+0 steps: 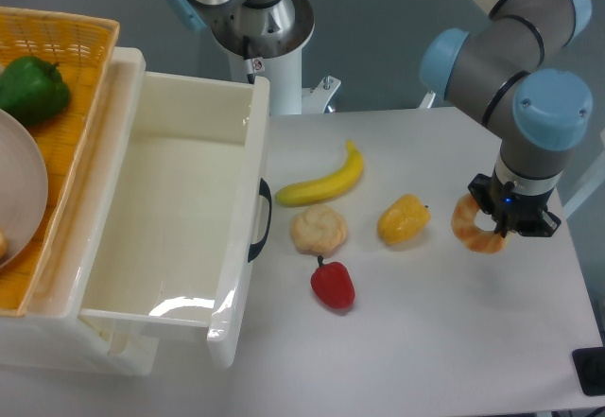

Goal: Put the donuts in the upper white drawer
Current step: 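Lift the orange ring donut upward with the gripper, then carry the held donut over the open white drawer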

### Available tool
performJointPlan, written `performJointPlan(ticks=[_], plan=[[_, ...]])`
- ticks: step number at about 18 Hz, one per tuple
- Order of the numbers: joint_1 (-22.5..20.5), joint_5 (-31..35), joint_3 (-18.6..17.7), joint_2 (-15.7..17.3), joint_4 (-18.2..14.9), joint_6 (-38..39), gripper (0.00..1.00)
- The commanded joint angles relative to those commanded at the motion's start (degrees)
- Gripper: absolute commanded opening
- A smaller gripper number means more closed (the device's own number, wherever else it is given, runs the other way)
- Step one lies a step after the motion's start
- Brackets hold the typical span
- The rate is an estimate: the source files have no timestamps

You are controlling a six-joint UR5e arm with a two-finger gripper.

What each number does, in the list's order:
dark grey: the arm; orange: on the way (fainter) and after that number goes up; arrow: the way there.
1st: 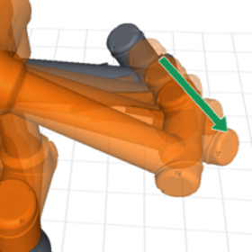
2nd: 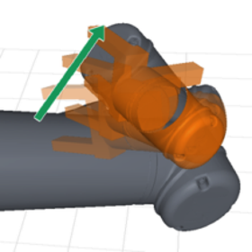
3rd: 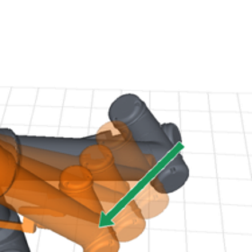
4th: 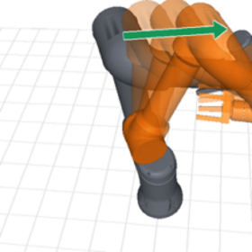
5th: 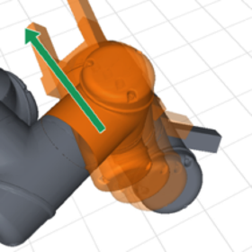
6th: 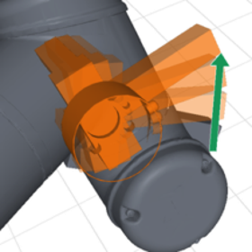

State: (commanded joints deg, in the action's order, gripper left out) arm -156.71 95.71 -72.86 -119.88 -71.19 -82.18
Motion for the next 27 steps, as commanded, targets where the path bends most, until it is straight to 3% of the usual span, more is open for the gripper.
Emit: performJointPlan(ticks=[11, 16, 20, 27], plan=[[0.5, -0.6, 1.1, 0.3, -0.1, 3.6, 0.10], [1.9, -2.6, -1.4, 5.4, -3.1, 10.6, 0.10], [4.6, -5.4, -4.7, 10.5, -3.4, 17.8, 0.10], [7.6, -14.6, -4.7, 18.6, -7.8, 28.6, 0.11]])
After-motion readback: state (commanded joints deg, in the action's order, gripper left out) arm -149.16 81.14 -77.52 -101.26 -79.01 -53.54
